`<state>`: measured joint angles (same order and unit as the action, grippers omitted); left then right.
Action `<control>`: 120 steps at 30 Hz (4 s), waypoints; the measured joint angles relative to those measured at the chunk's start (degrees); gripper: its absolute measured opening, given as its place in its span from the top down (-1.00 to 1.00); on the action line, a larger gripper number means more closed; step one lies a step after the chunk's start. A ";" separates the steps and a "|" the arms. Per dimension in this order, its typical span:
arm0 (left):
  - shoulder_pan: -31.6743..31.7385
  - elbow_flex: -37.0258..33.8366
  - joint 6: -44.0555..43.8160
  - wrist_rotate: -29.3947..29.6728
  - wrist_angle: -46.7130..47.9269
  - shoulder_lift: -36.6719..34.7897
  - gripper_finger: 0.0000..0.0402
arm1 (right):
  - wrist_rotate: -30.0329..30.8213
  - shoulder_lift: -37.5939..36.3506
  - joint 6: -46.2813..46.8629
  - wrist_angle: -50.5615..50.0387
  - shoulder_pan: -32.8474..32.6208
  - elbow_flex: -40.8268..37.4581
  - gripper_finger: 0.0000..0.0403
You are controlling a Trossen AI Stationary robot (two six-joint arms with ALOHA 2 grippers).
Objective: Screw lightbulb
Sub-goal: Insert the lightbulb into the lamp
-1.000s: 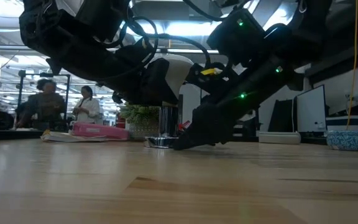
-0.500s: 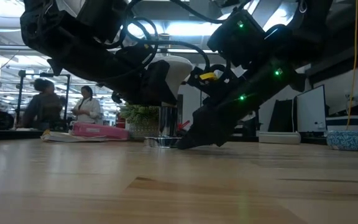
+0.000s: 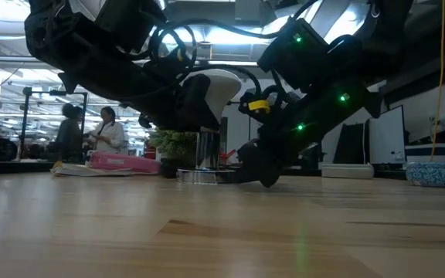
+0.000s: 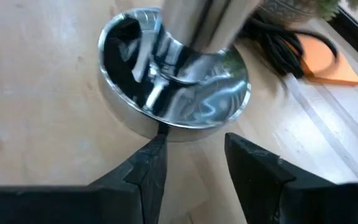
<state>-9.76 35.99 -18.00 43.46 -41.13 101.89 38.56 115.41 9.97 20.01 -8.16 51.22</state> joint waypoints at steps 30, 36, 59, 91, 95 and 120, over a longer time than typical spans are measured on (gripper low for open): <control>-0.04 0.04 -0.15 -0.59 -0.02 0.07 0.25 | -16.37 -8.12 0.29 -8.78 -4.76 0.07 0.17; -0.04 0.00 -0.26 -0.39 -0.15 0.07 0.25 | -19.71 -6.75 0.25 -1.07 -6.82 0.11 0.17; -0.01 0.00 1.11 0.01 0.00 0.09 0.25 | -16.90 0.86 0.47 6.68 -0.20 0.20 0.17; 0.02 -0.04 0.91 -0.01 0.09 0.04 0.25 | 2.60 -3.64 2.56 -6.14 -2.72 0.02 0.17; 0.02 -0.04 0.85 -0.07 0.16 0.04 0.25 | 0.98 -6.60 2.48 -9.53 -4.40 0.02 0.17; 0.02 -0.02 0.42 -0.12 0.05 0.04 0.25 | -19.35 2.35 3.25 12.79 -5.02 0.11 0.17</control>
<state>-9.74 35.97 -17.58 43.34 -41.08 101.93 19.22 117.76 13.21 32.79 -13.19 51.33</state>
